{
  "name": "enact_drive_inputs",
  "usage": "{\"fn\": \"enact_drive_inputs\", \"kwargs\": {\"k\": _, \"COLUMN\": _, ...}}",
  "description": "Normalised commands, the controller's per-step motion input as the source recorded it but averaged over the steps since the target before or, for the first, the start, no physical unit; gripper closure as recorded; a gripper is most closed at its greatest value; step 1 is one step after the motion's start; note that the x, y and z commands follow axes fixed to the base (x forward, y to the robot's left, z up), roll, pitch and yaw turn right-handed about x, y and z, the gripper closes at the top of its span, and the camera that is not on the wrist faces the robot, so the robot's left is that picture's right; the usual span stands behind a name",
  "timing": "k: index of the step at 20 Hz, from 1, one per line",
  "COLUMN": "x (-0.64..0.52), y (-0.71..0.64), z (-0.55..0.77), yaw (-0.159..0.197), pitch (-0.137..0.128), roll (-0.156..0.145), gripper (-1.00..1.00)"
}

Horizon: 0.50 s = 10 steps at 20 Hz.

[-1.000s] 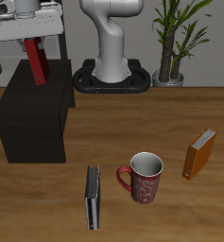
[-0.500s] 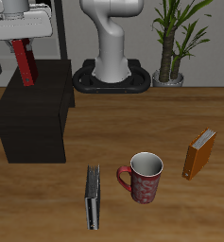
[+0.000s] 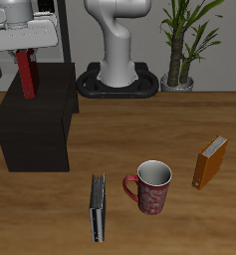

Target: Place the red book upright on top of the shelf

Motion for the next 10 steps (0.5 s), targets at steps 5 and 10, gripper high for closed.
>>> {"fn": "enact_drive_inputs", "kwargs": {"k": 5, "x": 0.07, "y": -0.01, "z": -0.24, "yaw": 0.010, "pitch": 0.029, "roll": -0.042, "gripper": 1.00}}
{"fn": "enact_drive_inputs", "kwargs": {"k": 10, "x": 0.07, "y": -0.14, "z": -0.11, "yaw": -0.005, "pitch": 0.019, "roll": -0.127, "gripper": -1.00}}
